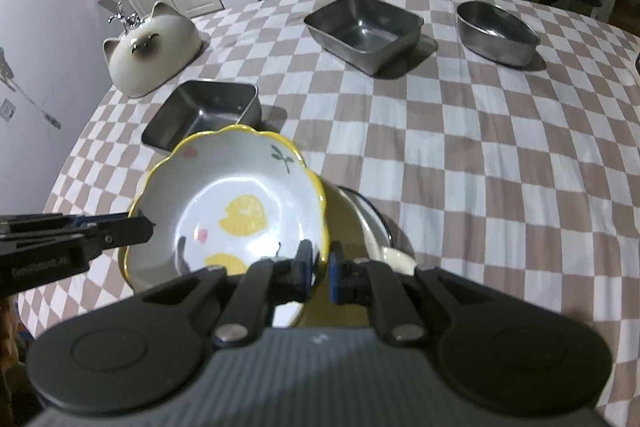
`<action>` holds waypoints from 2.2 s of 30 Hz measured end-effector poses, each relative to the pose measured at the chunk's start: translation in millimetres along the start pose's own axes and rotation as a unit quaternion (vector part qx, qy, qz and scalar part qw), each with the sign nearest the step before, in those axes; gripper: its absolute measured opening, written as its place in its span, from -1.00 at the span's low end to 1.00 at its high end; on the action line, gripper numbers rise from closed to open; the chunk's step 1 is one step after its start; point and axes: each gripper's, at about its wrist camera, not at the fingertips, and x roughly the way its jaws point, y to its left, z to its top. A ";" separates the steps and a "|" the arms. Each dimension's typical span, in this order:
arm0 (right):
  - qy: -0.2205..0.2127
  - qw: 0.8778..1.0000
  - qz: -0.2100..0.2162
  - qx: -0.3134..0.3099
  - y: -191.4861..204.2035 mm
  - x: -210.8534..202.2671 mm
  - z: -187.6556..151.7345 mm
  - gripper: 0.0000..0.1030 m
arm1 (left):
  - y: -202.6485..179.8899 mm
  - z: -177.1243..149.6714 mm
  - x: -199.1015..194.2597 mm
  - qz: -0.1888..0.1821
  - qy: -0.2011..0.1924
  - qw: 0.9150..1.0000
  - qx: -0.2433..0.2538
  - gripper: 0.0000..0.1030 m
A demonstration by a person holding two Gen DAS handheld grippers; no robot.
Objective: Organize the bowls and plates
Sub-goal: 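Lower the lemon bowl into the cream bowl and open both tools, then raise both tools and move them to the square steel tray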
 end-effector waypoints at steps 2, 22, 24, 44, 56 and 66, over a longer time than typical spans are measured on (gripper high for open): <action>0.004 1.000 -0.001 -0.005 -0.3 0.3 -1.8 -0.79 | -1.2 -3.2 0.9 0.000 0.005 1.000 0.002 -0.75; 0.053 0.998 -0.018 -0.030 2.3 9.8 -10.5 -0.59 | -12.4 -12.7 13.9 0.011 0.042 0.998 0.035 -0.75; 0.055 0.998 -0.015 -0.027 1.5 10.1 -8.9 -0.56 | -11.7 -12.3 14.4 0.008 0.043 0.998 0.035 -0.75; 0.060 0.998 0.013 -0.032 4.5 12.6 -8.5 0.01 | -14.4 -12.3 14.2 -0.004 0.047 0.997 0.055 -0.53; 0.031 0.998 0.024 -0.043 0.9 -8.2 -11.1 0.20 | -18.6 -8.2 -2.5 -0.010 0.019 0.997 0.074 -0.08; 0.007 0.999 0.015 -0.038 -7.8 -22.8 -12.5 0.52 | -18.0 -2.5 -15.3 -0.006 -0.007 0.997 0.074 0.63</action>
